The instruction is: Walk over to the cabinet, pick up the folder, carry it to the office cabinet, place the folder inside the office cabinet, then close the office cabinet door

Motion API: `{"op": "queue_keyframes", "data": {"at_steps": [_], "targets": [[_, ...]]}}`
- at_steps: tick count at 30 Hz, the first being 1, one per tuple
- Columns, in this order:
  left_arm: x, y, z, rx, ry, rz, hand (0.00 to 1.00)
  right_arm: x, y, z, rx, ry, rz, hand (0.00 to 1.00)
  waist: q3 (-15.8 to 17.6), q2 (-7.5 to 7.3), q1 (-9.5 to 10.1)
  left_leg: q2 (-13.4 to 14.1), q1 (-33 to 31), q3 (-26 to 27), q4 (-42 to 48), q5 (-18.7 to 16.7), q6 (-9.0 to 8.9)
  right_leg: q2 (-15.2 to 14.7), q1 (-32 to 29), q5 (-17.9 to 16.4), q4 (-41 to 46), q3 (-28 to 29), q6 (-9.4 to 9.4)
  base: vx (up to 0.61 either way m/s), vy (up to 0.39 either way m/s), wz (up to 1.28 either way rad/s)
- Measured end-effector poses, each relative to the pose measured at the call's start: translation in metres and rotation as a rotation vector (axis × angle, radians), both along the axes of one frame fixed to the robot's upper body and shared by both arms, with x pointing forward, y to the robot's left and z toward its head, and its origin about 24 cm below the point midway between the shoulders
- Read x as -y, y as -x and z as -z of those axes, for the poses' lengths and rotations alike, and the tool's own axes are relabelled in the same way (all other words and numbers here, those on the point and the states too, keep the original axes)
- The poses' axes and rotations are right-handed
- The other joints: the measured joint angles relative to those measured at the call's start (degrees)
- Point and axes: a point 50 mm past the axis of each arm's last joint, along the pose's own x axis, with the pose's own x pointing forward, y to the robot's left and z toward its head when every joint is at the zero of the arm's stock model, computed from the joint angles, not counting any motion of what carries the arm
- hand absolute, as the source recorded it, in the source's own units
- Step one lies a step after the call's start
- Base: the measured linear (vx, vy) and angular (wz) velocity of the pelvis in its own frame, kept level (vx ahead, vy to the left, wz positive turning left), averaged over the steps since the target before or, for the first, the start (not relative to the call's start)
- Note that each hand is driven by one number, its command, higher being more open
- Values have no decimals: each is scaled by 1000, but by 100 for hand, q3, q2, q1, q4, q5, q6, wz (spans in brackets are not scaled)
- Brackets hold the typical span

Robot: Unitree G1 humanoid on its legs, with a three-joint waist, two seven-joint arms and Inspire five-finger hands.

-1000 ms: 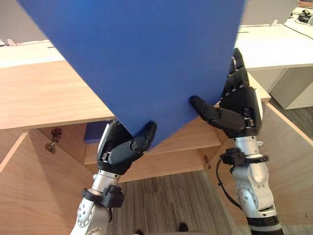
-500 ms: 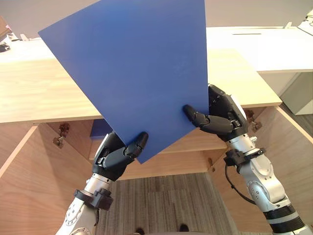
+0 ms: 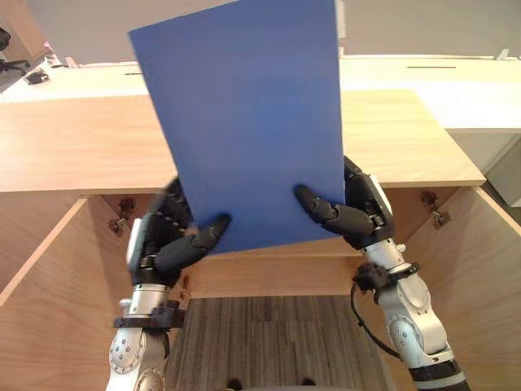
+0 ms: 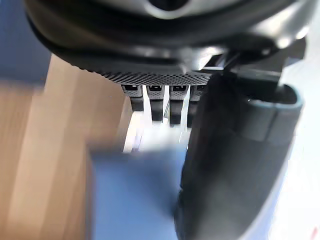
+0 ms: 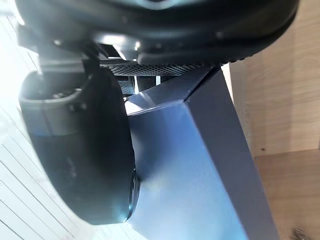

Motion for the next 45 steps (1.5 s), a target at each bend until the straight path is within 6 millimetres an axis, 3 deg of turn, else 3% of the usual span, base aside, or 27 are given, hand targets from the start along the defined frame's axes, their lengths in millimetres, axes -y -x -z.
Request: {"op": "queue_keyframes", "data": {"at_steps": [2, 4, 5, 7, 11, 13, 15, 16, 17, 20, 23, 26, 29, 31, 33, 34, 37, 41, 45], "targets": [[-16, 7, 16, -71, 25, -148, 100, 7, 2, -6, 28, -44, 62, 0, -1, 0, 1, -6, 1, -24, -50, 30, -7, -3, -8, 0, 0, -28, 0, -35, -17, 6], [-37, 23, 47, -220, 64, -303, 100, 17, 5, -15, 68, -82, 142, 0, -5, -1, 1, -10, 1, -34, -60, 33, -9, -9, -12, 0, 0, -43, 1, -13, -7, 2], [-41, 28, 57, -267, 72, -332, 100, 19, 6, -17, 79, -83, 159, 0, -8, -2, 0, -12, 1, -34, -64, 33, -9, -10, -14, 0, -1, -45, 1, 0, 0, 0], [-46, 45, 97, -463, 95, -381, 100, 22, 7, -19, 97, -55, 201, 0, -25, -5, -3, -19, 0, -33, -85, 34, -8, -21, -27, -6, -2, -47, 9, 0, 0, 0], [-36, 75, 159, -839, 37, -282, 100, 7, 4, -12, 76, 66, 176, 0, -36, -15, -29, -12, -48, -2, -156, 70, -5, -26, -132, -10, -1, -15, 16, -18, -10, -4], [-22, 94, 195, -1082, -6, -149, 100, -16, 0, 8, 5, 170, 61, 0, -21, -41, -48, -7, -193, 39, -84, 71, -3, -38, -293, -9, 49, 35, 14, -25, -7, -9], [-12, 97, 207, -1168, -38, -67, 100, -32, -6, 23, -38, 260, -18, 0, 119, -64, -46, 9, -479, 55, 223, -24, 4, -50, -538, -20, 242, 75, -3, -49, 9, -6], [-7, 90, 210, -1175, -48, -27, 100, -42, -12, 28, -40, 334, -58, 0, 347, -75, -29, 57, -767, 51, 618, -160, -1, -48, -752, -50, 472, 84, -38, -139, -15, -5], [-5, 69, 207, -1136, -61, 10, 100, -55, -23, 33, -34, 450, -104, 0, 755, -61, 17, 156, -1391, 32, 1399, -410, 21, -25, -1249, -168, 955, 101, -73, -225, -38, -2], [-6, 41, 200, -1073, -92, 18, 100, -72, -35, 44, -13, 665, -162, 0, 1473, 61, 82, 316, -2384, -16, 2644, -839, 21, -7, -2210, -587, 2113, 119, -86, -288, -19, -2], [-7, 29, 194, -1020, -76, 5, 100, -72, -37, 53, -29, 764, -153, 0, 1777, 121, 114, 368, -3110, -36, 3430, -1129, 32, -51, -3002, -934, 3021, 169, -80, -197, 24, -2], [-4, -5, 179, -913, -94, -1, 100, -70, -51, 48, -34, 778, -100, 0, 2156, 253, 153, 516, -4022, -77, 4369, -1399, 81, -44, -3921, -1144, 3895, 245, -75, -186, 28, -12], [2, -32, 163, -817, -89, 1, 100, -74, -65, 26, -15, 637, -28, 0, 2176, 281, 162, 614, -5030, -113, 5077, -1556, 123, -44, -4938, -1305, 4610, 286, -69, -160, 14, -8], [0, -51, 140, -701, -125, 9, 100, -72, -79, -5, 7, 405, 55, 0, 2308, 336, 231, 665, -5707, -246, 5688, -1717, 118, -67, -5565, -1519, 5237, 231, -87, -134, -18, 11], [6, -58, 128, -643, -125, 24, 100, -62, -87, -24, 11, 240, 110, 0, 2337, 365, 335, 646, -6007, -299, 5907, -1761, 97, -127, -5857, -1623, 5521, 210, -96, -79, -33, 21], [12, -59, 115, -577, -122, 43, 100, -50, -95, -46, 34, 90, 171, 0, 2404, 381, 402, 600, -6225, -352, 6050, -1770, 94, -189, -6073, -1704, 5743, 187, -106, -68, -56, 25], [27, -47, 98, -476, -109, 99, 100, -24, -103, -87, 105, -169, 265, 0, 2416, 392, 536, 562, -6635, -399, 6257, -1787, 75, -267, -6484, -1805, 6033, 162, -127, -46, -77, 18], [40, -39, 92, -436, -70, 148, 100, 1, -106, -120, 163, -373, 345, 0, 2443, 445, 631, 558, -6815, -400, 6370, -1800, 60, -319, -6670, -1902, 6218, 141, -151, -2, -68, 7], [43, -39, 88, -408, -29, 143, 100, 9, -115, -143, 166, -490, 361, 0, 2447, 455, 638, 581, -6885, -409, 6367, -1799, 58, -321, -6754, -1918, 6247, 99, -173, -7, -76, 1]]}}
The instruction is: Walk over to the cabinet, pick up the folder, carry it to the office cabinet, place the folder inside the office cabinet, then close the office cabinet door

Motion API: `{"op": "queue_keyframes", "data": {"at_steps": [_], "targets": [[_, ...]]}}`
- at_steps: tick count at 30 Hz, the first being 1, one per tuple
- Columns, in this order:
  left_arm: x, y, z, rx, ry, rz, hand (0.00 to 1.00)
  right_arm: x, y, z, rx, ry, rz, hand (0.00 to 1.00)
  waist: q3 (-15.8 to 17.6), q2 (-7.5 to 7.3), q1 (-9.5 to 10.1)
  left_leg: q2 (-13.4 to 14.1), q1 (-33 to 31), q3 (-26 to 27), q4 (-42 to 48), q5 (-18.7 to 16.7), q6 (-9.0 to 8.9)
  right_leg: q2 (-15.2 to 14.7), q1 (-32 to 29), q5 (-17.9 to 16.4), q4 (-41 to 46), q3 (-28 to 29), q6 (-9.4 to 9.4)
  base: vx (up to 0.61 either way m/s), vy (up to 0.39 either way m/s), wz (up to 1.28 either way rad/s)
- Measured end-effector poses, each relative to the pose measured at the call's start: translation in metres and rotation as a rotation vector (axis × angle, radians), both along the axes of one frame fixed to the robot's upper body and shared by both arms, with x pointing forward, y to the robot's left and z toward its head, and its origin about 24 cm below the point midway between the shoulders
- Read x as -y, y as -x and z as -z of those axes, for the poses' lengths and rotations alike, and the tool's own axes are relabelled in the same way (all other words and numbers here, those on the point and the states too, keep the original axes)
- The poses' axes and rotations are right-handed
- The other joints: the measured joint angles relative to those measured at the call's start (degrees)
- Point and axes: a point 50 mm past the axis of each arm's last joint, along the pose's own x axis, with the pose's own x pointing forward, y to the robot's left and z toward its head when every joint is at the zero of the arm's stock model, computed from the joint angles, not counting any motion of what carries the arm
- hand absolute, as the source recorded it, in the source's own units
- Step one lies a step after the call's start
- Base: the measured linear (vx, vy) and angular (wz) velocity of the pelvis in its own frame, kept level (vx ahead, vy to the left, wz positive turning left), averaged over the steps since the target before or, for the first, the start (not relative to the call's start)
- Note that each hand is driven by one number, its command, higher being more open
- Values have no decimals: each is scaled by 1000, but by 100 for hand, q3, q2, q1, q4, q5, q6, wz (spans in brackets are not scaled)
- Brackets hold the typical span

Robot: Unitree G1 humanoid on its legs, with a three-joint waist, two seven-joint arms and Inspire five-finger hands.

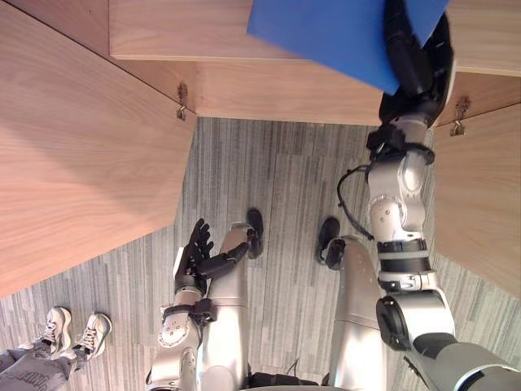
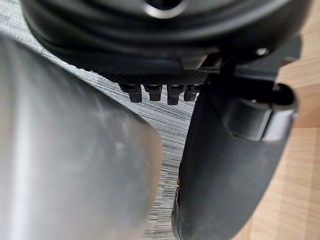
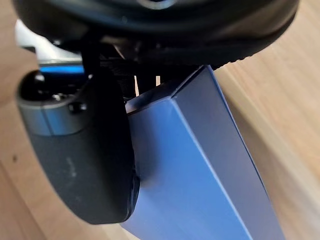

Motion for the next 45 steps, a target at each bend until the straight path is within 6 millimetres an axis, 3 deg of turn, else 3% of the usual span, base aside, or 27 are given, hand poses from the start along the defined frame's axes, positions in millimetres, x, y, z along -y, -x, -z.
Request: {"op": "queue_keyframes", "data": {"at_steps": [1, 2, 5, 10, 15, 18, 20, 25, 29, 32, 33, 36, 40, 45], "targets": [[2, -1, -2, 11, 5, 2, 100, 2, -4, -4, -10, -51, -7, 0, 0, 1, 6, 4, -18, -15, -2, 1, -1, 0, -10, -2, 0, -21, -4, -20, -65, 1], [3, -1, -4, 17, 7, 4, 100, 3, -4, -6, -3, -77, -10, 100, -1, 1, 14, 3, -31, -26, -3, 1, -3, -1, -19, -3, 0, -30, -6, -27, -61, 2], [4, -2, -7, 31, 28, 2, 100, 9, -10, -24, 18, -211, -37, 100, -4, 8, 24, -20, -81, -65, -14, 18, -27, -29, -44, -8, 0, -76, -15, -35, -50, 7], [12, -4, -21, 90, 64, 27, 100, 26, -10, -32, 47, -458, -50, 100, -11, 18, 11, -180, -153, -187, -171, 149, -140, -234, -38, -20, -18, -269, -39, -64, -52, 23], [15, -1, -26, 112, 100, 43, 100, 28, -12, -39, 49, -510, -64, 100, -40, 67, 10, -158, -170, -182, -411, 335, -202, -329, -40, 45, -169, -441, -66, -77, -57, 9], [14, -1, -26, 109, 102, 38, 100, 21, -13, -42, 44, -461, -74, 100, -44, 74, -2, -99, -166, -184, -434, 413, -145, -310, -40, 106, -187, -491, -157, -45, -63, -5], [13, -1, -25, 107, 100, 32, 100, 7, -14, -50, 29, -217, -76, 100, -49, 80, -13, -9, -146, -191, -451, 443, -175, -220, -41, 140, -217, -504, -212, -54, -78, -12], [12, 0, -21, 92, 100, 27, 100, -11, -12, -64, 61, 181, -57, 100, -50, 83, -4, 19, -48, -195, -592, 502, -185, -180, 42, 162, -327, -530, -245, -12, -23, 0], [9, 2, -13, 61, 97, 23, 100, -24, -18, -53, 17, 584, -22, 100, -51, 82, -25, 38, 185, -195, -755, 505, -187, -143, 289, 166, -514, -567, -242, 0, 0, 0], [7, 4, -8, 45, 86, 40, 100, -21, -19, -41, -11, 830, -13, 100, -52, 80, -26, 29, 260, -195, -841, 508, -191, -145, 382, 165, -594, -594, -240, 21, 4, 3], [5, 4, -7, 39, 77, 51, 100, -18, -19, -36, -29, 915, -13, 0, -53, 79, -28, 25, 267, -197, -873, 512, -186, -146, 395, 165, -626, -608, -240, 21, 8, 5], [2, 7, 2, 3, 64, 57, 100, -7, -18, -30, -42, 1045, 14, 0, -54, 77, -56, -5, 349, -187, -959, 515, -182, -181, 479, 166, -698, -641, -241, 20, 11, 5], [-7, 18, 31, -132, 18, 49, 100, 0, -21, -13, -106, 1266, 97, 0, -190, -28, -176, -17, 572, -96, -1152, 515, -178, -207, 677, 174, -874, -635, -226, 10, 6, 2], [-15, 14, 39, -164, 0, 29, 100, 14, -25, -1, -176, 1292, 132, 0, -285, -75, -127, -17, 660, -78, -1237, 516, -177, -221, 789, 176, -960, -675, -222, 3, 0, 1]]}}
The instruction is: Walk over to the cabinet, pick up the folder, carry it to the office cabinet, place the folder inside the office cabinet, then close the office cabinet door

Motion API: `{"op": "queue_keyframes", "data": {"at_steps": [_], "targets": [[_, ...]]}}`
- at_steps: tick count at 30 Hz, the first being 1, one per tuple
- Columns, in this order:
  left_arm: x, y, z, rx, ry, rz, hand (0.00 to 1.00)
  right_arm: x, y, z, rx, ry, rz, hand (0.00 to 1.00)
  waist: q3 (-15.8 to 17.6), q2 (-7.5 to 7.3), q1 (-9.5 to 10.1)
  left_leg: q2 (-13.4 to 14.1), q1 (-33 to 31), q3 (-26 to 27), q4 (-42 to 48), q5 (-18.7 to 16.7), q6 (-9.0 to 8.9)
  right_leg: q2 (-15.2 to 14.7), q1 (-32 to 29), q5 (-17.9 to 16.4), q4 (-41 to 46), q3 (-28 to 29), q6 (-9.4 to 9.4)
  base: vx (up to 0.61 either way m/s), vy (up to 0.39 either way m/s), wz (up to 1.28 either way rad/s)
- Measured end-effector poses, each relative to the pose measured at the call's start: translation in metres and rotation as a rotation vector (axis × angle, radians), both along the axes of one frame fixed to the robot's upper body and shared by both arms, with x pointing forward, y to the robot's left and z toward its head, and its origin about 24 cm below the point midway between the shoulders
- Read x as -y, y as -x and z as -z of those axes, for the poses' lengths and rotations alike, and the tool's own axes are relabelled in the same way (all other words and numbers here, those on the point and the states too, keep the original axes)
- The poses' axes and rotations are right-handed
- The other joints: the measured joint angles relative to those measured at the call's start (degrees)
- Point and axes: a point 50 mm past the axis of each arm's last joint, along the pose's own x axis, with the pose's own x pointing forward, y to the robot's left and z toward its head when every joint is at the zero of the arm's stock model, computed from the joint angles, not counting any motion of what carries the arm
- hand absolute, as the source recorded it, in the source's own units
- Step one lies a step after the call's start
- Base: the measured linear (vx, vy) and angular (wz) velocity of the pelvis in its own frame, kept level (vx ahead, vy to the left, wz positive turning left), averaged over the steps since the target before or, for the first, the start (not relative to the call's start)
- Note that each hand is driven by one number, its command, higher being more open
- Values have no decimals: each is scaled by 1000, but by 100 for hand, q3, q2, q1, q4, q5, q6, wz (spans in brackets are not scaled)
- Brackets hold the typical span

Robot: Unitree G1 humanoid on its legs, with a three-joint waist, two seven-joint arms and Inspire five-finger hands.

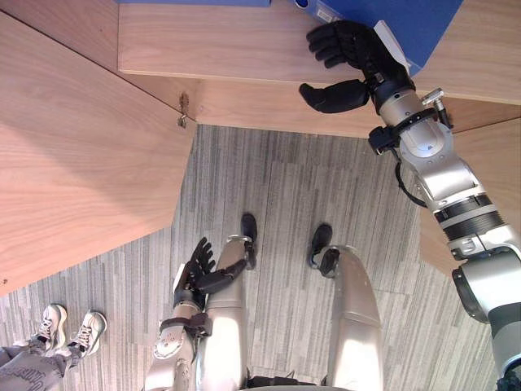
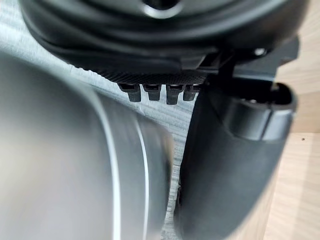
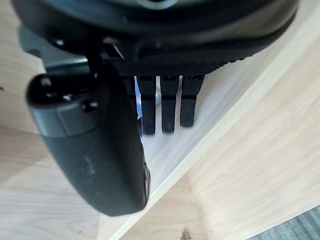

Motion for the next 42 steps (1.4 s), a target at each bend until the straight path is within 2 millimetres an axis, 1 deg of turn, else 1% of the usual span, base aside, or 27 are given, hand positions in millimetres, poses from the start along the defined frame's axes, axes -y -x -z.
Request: {"op": "queue_keyframes", "data": {"at_steps": [1, 5, 8, 11, 13, 15, 17, 19, 21, 25, 27, 29, 33, 35, 36, 37, 39, 40, 41, 42], "targets": [[0, -1, 0, 0, -1, -4, 100, 2, -1, 3, -21, -26, -1, 0, -9, -17, 5, 0, 8, 21, -11, 1, 1, -13, 8, 0, -5, -9, 0, 2, -13, 3], [0, -4, 1, 3, -2, -7, 100, 10, -7, 9, -98, -268, -39, 0, -10, -20, 14, -3, 38, 66, -38, 6, 10, -36, 35, 1, -28, -14, 1, 0, 0, 0], [0, -4, 1, 5, 2, -14, 100, 13, -8, 9, -93, -320, -15, 0, -11, -21, 19, -14, 46, 81, -82, 22, 33, -48, 35, 6, -55, -15, 10, 0, 0, 0], [1, -4, 2, 2, 17, -29, 100, 7, -11, 6, -68, -324, 16, 0, -11, -21, -3, -14, 48, 90, -100, 23, 35, -48, 34, 11, -80, -15, 18, 0, 0, 0], [2, -6, 3, 1, 35, -51, 100, 0, -17, -3, -16, -270, 93, 0, -11, -21, -11, -16, 44, 97, -121, 27, 41, -47, 30, 21, -106, -15, 32, 0, 0, 0], [3, -10, 2, 2, 35, -60, 100, -2, -21, -10, 12, -242, 144, 0, -11, -21, -7, -20, 24, 92, -132, 33, 47, -47, 20, 29, -125, -24, 39, 0, 0, 0], [3, -18, 0, 7, 32, -84, 100, -3, -24, -27, 62, -213, 209, 0, -11, -20, -9, -32, -64, 91, -170, 70, 67, -48, -62, 72, -168, -29, 50, 0, 0, 0], [4, -26, -3, 14, 30, -104, 100, 3, -25, -49, 116, -231, 286, 0, -11, -19, 14, -49, -204, 82, -173, 102, 94, -62, -181, 100, -175, -43, 51, -11, 0, 2], [2, -29, -3, 12, 32, -132, 100, 3, -26, -50, 123, -193, 308, 0, -11, -20, -41, -77, -233, 38, -173, 135, 107, -96, -179, 99, -158, -107, 51, -12, -4, 11], [2, -31, -4, 18, 41, -167, 100, 6, -27, -56, 125, -211, 335, 0, -11, -20, -45, -133, -340, -39, -181, 225, 76, -152, -255, 99, -123, -165, 52, -52, -18, 12], [3, -31, -6, 30, 58, -180, 100, 12, -26, -60, 129, -267, 343, 0, -11, -20, -47, -176, -422, -104, -208, 299, 58, -194, -321, 99, -88, -227, 52, -88, -39, 20], [4, -32, -8, 47, 69, -187, 100, 16, -24, -65, 134, -364, 333, 0, -10, -21, -24, -197, -523, -120, -218, 381, 62, -220, -417, 138, -53, -247, 33, -91, -36, 10], [5, -34, -10, 57, 80, -194, 100, 27, -21, -67, 125, -542, 321, 0, -5, -29, -14, -193, -589, -130, -176, 421, 78, -219, -456, 206, -59, -268, 20, -70, -7, 0], [4, -35, -9, 52, 82, -196, 100, 34, -8, -69, 188, -641, 291, 0, 0, -38, -23, -170, -567, -103, -167, 411, 95, -196, -403, 256, -119, -270, 24, -24, 10, -7], [4, -36, -9, 46, 84, -199, 100, 35, 1, -68, 228, -659, 269, 0, 2, -41, -30, -149, -522, -97, -167, 400, 109, -175, -345, 274, -166, -271, 26, 7, 13, -13], [4, -39, -6, 21, 84, -198, 100, 34, 13, -59, 265, -658, 241, 0, 8, -51, -59, -114, -373, -78, -173, 365, 135, -144, -178, 287, -239, -268, 35, 34, 12, -14], [2, -39, 0, -24, 69, -194, 100, 29, 26, -36, 271, -639, 198, 0, 16, -68, -121, -76, -36, -50, -222, 288, 151, -96, 183, 288, -373, -264, 41, 52, 4, -12], [0, -35, 7, -64, 53, -191, 100, 21, 38, -12, 252, -630, 157, 0, 5, -123, -200, -64, 317, 4, -346, 248, 153, -69, 516, 290, -527, -244, 55, 70, -14, -21], [-3, -31, 12, -95, 29, -185, 100, 11, 50, 18, 214, -622, 114, 0, -6, -244, -225, -39, 745, 127, -547, 231, 143, -21, 868, 317, -728, -153, 95, 69, -22, -24], [-3, -29, 15, -110, 21, -182, 100, 6, 55, 33, 188, -618, 100, 0, -22, -273, -247, -25, 935, 161, -635, 224, 136, 5, 1049, 338, -844, -141, 117, 76, -25, -23]]}}
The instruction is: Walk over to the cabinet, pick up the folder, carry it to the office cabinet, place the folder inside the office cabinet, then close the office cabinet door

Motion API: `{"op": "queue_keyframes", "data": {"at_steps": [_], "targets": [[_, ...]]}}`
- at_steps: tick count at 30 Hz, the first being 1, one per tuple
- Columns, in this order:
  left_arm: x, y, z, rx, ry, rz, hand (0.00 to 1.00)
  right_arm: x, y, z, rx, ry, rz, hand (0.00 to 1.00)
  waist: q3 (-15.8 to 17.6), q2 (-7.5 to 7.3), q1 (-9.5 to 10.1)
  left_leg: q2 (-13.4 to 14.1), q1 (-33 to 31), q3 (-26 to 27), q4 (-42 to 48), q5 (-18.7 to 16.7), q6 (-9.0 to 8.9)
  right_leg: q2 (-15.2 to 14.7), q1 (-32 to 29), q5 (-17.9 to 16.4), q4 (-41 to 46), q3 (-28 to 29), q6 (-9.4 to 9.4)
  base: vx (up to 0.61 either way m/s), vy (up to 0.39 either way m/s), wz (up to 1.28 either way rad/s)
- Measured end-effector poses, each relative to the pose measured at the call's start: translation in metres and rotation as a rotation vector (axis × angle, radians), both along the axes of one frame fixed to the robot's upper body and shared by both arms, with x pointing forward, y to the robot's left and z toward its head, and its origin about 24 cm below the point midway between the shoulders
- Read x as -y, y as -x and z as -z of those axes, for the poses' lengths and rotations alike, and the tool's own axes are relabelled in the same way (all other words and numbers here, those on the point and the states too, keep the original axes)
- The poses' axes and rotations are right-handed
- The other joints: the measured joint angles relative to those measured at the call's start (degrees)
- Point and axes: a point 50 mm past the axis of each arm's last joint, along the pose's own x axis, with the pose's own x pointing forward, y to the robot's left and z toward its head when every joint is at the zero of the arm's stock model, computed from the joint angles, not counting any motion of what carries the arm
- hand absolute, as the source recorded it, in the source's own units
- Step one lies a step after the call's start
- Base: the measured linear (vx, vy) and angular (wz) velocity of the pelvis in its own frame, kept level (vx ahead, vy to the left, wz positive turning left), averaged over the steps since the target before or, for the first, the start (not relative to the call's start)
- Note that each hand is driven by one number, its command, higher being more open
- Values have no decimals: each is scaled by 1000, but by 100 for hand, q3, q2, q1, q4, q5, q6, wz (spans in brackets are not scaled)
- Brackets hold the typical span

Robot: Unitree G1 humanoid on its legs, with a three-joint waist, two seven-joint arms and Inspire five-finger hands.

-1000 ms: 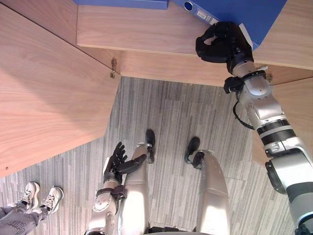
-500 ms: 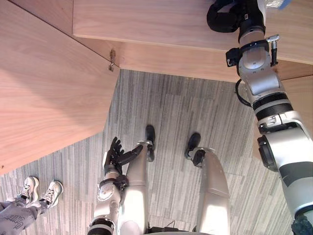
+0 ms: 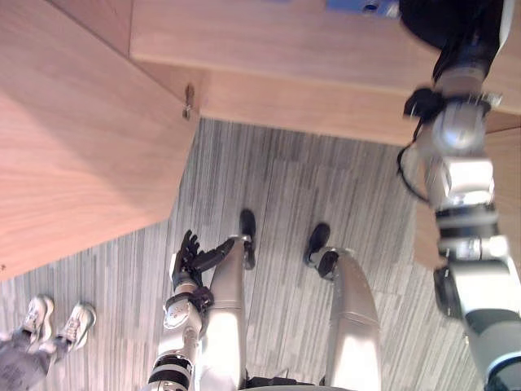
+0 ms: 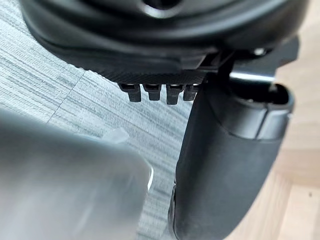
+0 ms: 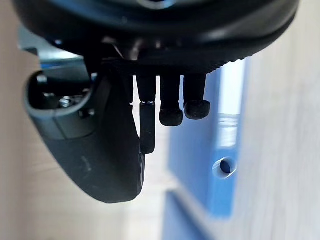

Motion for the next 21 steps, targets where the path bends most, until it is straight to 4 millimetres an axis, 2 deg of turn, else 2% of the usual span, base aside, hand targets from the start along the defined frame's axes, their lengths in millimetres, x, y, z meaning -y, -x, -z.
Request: {"op": "queue_keyframes", "data": {"at_steps": [1, 3, 4, 5, 6, 7, 8, 10, 11, 12, 13, 14, 17, 21], "targets": [[0, 3, 3, -21, -6, 5, 100, -8, 7, 23, -45, 11, -39, 0, -15, -29, -62, 7, 288, 31, -145, -3, -5, 30, 283, 26, -173, -2, 18, 79, -20, -17], [-1, 12, 12, -71, -26, 22, 100, -27, 25, 91, -247, 47, -130, 0, -195, -195, -185, 27, 981, 130, -537, 5, -18, 124, 928, 109, -621, 32, 57, 107, -21, -17], [-2, 14, 15, -90, -39, 33, 100, -31, 31, 111, -316, 58, -150, 0, -259, -236, -206, 29, 1146, 141, -660, 15, -33, 154, 1095, 137, -767, 30, 63, 133, -23, -16], [-4, 20, 23, -136, -59, 57, 100, -38, 45, 158, -488, 75, -187, 0, -364, -327, -258, 32, 1605, 178, -1015, 84, -56, 240, 1566, 266, -1206, 31, 82, 158, -15, -11], [-4, 23, 26, -156, -63, 71, 100, -38, 51, 176, -561, 75, -192, 0, -443, -356, -272, 30, 1757, 214, -1174, 121, -63, 269, 1718, 328, -1389, 38, 91, 166, -7, -14], [-1, 29, 32, -196, -76, 106, 100, -37, 66, 211, -700, 73, -184, 0, -616, -370, -299, 12, 2020, 254, -1443, 194, -84, 320, 1993, 467, -1773, 43, 123, 186, 17, -9], [0, 32, 35, -214, -76, 118, 100, -35, 74, 229, -775, 66, -172, 0, -683, -370, -327, -4, 2177, 282, -1591, 227, -76, 337, 2164, 537, -1966, 45, 144, 203, 40, -13], [2, 49, 46, -282, -75, 130, 100, -26, 109, 288, -1044, 12, -95, 0, -966, -370, -447, -72, 2794, 458, -2159, 344, -65, 395, 2777, 828, -2693, 162, 235, 212, 65, -26], [1, 53, 49, -302, -76, 130, 100, -23, 119, 301, -1109, -15, -64, 0, -1048, -368, -470, -94, 2963, 545, -2330, 381, -62, 400, 2924, 905, -2890, 214, 259, 169, 71, -40], [-2, 61, 53, -330, -82, 123, 100, -16, 138, 322, -1218, -72, -6, 100, -1205, -364, -538, -155, 3281, 675, -2649, 455, -60, 402, 3185, 1047, -3226, 315, 299, 152, 66, -43], [-4, 67, 56, -349, -88, 113, 100, -9, 157, 338, -1306, -136, 62, 100, -1342, -349, -589, -212, 3566, 781, -2947, 520, -64, 402, 3420, 1179, -3541, 396, 335, 143, 63, -44], [-5, 69, 57, -358, -90, 108, 100, -5, 167, 344, -1343, -168, 96, 100, -1415, -341, -594, -230, 3691, 858, -3063, 543, -65, 402, 3518, 1231, -3662, 454, 349, 117, 59, -49], [-11, 81, 64, -425, -118, 93, 100, 13, 218, 367, -1486, -348, 293, 100, -1799, -336, -674, -287, 4306, 1176, -3524, 589, -80, 429, 3945, 1382, -4072, 741, 399, 91, 44, -49], [-13, 91, 70, -478, -119, 86, 100, 26, 235, 371, -1487, -504, 431, 100, -1988, -325, -802, -323, 4713, 1489, -3838, 647, -87, 475, 4106, 1514, -4255, 1062, 404, 2, 20, -44]]}}
